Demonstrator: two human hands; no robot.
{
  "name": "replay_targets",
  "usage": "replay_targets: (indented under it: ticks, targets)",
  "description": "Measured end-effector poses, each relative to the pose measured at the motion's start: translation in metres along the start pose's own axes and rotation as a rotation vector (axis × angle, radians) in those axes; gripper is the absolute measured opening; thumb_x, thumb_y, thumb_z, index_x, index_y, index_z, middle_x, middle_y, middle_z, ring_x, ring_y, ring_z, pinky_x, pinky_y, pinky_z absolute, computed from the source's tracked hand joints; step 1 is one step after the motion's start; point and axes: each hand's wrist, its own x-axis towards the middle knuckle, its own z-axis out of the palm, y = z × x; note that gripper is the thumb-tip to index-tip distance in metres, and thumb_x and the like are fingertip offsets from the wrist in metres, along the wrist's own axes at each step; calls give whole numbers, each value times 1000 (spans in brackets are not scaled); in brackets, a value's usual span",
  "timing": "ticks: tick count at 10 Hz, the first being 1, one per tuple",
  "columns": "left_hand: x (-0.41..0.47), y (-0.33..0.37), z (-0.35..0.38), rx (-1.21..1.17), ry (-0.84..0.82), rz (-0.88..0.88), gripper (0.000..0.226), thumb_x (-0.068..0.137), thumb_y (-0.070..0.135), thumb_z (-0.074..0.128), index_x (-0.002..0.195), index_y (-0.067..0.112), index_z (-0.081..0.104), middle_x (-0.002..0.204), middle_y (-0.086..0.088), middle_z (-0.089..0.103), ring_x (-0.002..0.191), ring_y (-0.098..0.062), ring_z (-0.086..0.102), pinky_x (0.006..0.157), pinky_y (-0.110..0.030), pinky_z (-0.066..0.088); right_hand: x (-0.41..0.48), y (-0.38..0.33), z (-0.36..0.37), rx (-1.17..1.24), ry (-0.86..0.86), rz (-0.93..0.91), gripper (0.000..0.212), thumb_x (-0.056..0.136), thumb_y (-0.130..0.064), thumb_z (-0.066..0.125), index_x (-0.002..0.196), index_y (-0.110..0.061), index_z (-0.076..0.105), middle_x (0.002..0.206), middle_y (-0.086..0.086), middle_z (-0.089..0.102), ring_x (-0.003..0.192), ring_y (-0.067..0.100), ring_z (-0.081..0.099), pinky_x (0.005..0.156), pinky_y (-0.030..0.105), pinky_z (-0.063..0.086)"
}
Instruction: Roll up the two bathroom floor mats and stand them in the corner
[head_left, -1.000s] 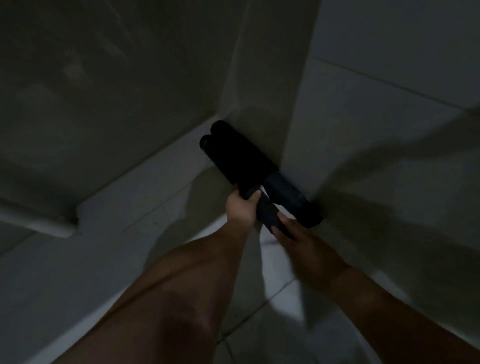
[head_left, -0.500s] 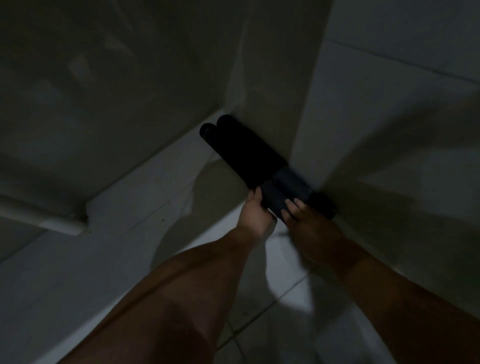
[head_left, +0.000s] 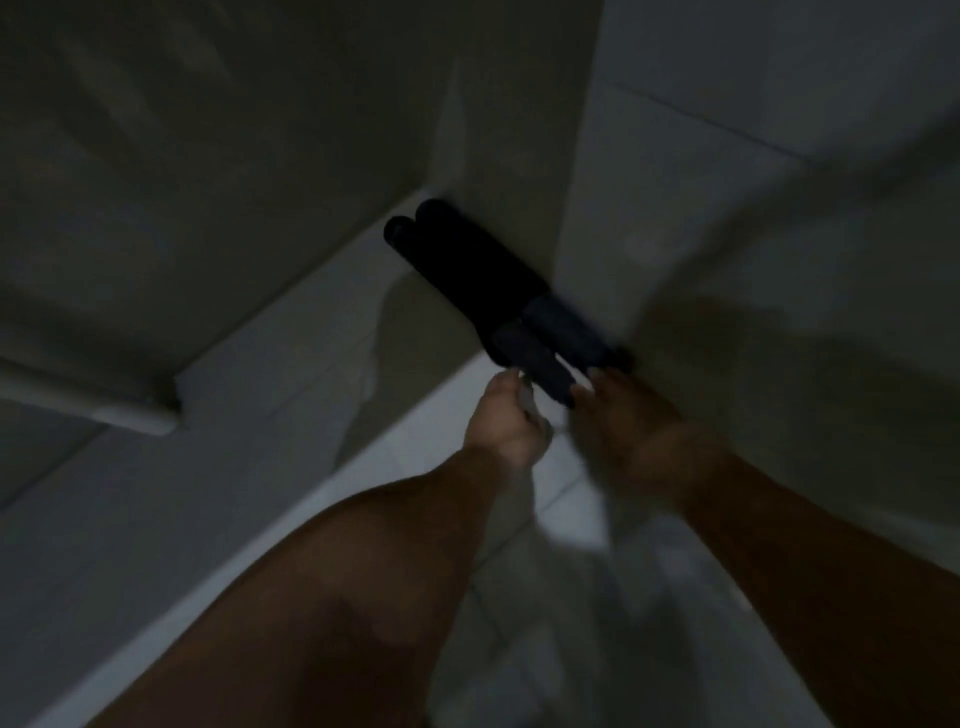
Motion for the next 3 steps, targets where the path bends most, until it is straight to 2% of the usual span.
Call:
replay_targets:
  ticks: [1,2,3]
  targets:
    - [-52,20,-15,20,-12,38,58,85,18,45,140,8,31,147,-12,32,133,-25,30,102,-19,18,-51,-15,-23,72,40,-40,53,87,-7,49,139,-6,37,138,22,43,124,36,43,107,41,31]
    - [-130,50,-42,91,-78,101,54,84,14,50,136,12,40,140,-12,42,126,-26,38,100,-22,26,-127,-44,-80,176,-53,64,63,83,-11,58,142,-10,34,143,18,40,129,31,40,108,39,32]
    - [-181,82,-69,128,-93,137,51,82,16,47,133,22,43,133,-7,48,119,-24,45,99,-30,38,-179,-63,-138,199,-19,75,57,83,-8,55,138,-6,40,132,21,50,117,36,49,95,40,42]
